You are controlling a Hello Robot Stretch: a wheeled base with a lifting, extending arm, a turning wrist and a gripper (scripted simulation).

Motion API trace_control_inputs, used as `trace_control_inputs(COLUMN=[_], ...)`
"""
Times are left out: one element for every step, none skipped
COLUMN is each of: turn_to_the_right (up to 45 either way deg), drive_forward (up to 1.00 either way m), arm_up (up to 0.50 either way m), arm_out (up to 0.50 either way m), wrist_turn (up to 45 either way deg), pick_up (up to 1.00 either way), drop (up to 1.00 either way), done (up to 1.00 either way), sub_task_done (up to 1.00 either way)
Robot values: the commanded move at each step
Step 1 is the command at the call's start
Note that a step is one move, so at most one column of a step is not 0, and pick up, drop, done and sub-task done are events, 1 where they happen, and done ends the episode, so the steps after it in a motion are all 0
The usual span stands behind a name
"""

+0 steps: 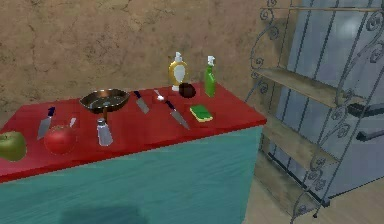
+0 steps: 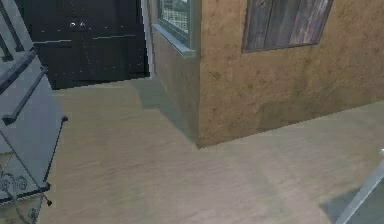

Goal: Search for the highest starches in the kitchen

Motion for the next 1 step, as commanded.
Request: trace_control_inputs(turn_to_the_right=[0.0], drive_forward=[0.0], arm_up=[0.0], arm_out=[0.0], wrist_turn=[0.0], pick_up=[0.0], drop=[0.0], done=[1.0], sub_task_done=[0.0])
